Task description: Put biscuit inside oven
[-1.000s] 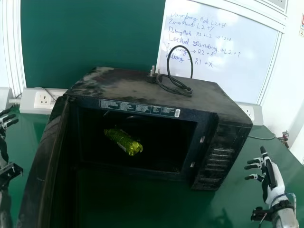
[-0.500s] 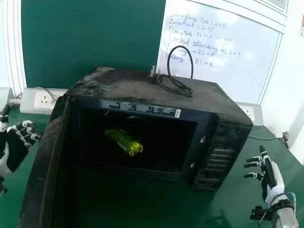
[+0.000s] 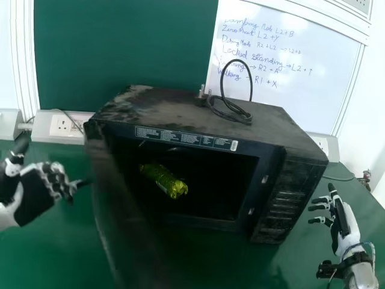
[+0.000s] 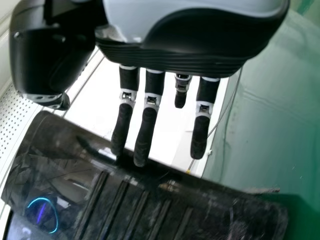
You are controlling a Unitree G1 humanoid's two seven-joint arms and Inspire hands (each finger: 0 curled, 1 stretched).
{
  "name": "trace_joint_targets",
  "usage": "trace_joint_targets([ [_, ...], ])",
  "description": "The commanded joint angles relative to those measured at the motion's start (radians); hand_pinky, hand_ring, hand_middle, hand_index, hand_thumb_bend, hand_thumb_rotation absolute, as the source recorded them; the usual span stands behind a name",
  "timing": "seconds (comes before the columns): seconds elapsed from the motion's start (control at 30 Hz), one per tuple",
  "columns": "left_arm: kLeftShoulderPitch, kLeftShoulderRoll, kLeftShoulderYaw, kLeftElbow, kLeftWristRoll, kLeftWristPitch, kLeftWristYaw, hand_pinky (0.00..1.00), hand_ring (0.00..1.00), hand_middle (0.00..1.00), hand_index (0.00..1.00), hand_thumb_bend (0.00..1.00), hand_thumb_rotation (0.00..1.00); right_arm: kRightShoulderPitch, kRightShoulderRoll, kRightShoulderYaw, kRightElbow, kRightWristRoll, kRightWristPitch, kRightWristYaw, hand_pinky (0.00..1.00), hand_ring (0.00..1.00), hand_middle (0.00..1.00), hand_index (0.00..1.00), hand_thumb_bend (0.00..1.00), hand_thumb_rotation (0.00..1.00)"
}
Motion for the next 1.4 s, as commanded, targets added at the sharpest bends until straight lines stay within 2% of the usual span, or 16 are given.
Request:
trace_joint_targets([
  [0.0,-0.029,0.016,-0.057,-0.024,-0.018,0.023,-0.069,0.25,0.35,0.40,0.41,0.99,1.00,0.005,0.006,0.002,-0.010,0.002,0.011,-0.005,0.40,0.38,0.41,0.44,0.72,0.69],
  [0.17,-0.081,0.034,-0.112,-0.005,-0.048,0.100,-0.125,0.24,0.39,0.44,0.43,1.00,1.00,0.007,0.004,0.000,-0.008,0.006,0.000,0.005,0.39,0.38,0.41,0.45,0.70,0.68],
  [0.3,-0.099,0.019,-0.135,-0.004,-0.045,0.120,-0.136,0.27,0.43,0.48,0.44,1.00,1.00,0.008,0.002,0.000,-0.010,0.005,0.002,0.006,0.40,0.38,0.42,0.45,0.69,0.68],
  [0.47,-0.082,0.022,-0.137,-0.045,-0.002,0.104,-0.098,0.30,0.42,0.48,0.45,1.00,1.00,0.009,0.002,-0.001,-0.015,0.006,0.009,0.004,0.40,0.39,0.42,0.45,0.70,0.67],
  [0.57,-0.068,-0.008,-0.124,-0.073,0.000,0.103,-0.034,0.32,0.43,0.50,0.48,1.00,1.00,0.011,-0.001,0.000,-0.028,-0.002,0.025,-0.004,0.41,0.39,0.42,0.45,0.70,0.68],
  [0.7,-0.055,-0.043,-0.114,-0.066,0.005,0.080,0.016,0.37,0.53,0.57,0.55,1.00,1.00,0.012,-0.003,0.000,-0.014,-0.004,0.002,0.006,0.40,0.39,0.43,0.46,0.69,0.69],
  [0.77,-0.044,-0.063,-0.102,-0.049,0.011,0.062,0.040,0.45,0.61,0.64,0.62,1.00,1.00,0.010,0.000,-0.002,-0.020,0.002,0.009,0.006,0.40,0.39,0.43,0.45,0.69,0.68],
  [0.93,-0.038,-0.083,-0.088,0.030,0.038,0.013,0.058,0.79,0.82,0.82,0.81,0.99,1.00,0.010,-0.001,-0.002,-0.019,0.004,0.013,0.006,0.42,0.40,0.43,0.45,0.69,0.67],
  [1.0,-0.044,-0.086,-0.085,0.044,0.041,0.015,0.068,0.83,0.86,0.86,0.85,0.99,1.00,0.011,-0.002,-0.001,-0.020,0.000,0.014,0.004,0.42,0.40,0.43,0.46,0.69,0.67],
  [1.1,-0.046,-0.091,-0.082,0.053,0.047,0.012,0.084,0.81,0.86,0.87,0.88,0.99,1.00,0.010,-0.003,0.000,-0.017,0.000,0.009,0.006,0.42,0.40,0.43,0.46,0.69,0.67],
  [1.37,-0.056,-0.095,-0.081,0.100,0.041,0.003,0.073,0.77,0.84,0.86,0.85,1.00,0.97,0.010,-0.001,0.001,-0.027,0.001,0.020,0.003,0.42,0.40,0.43,0.46,0.66,0.66],
])
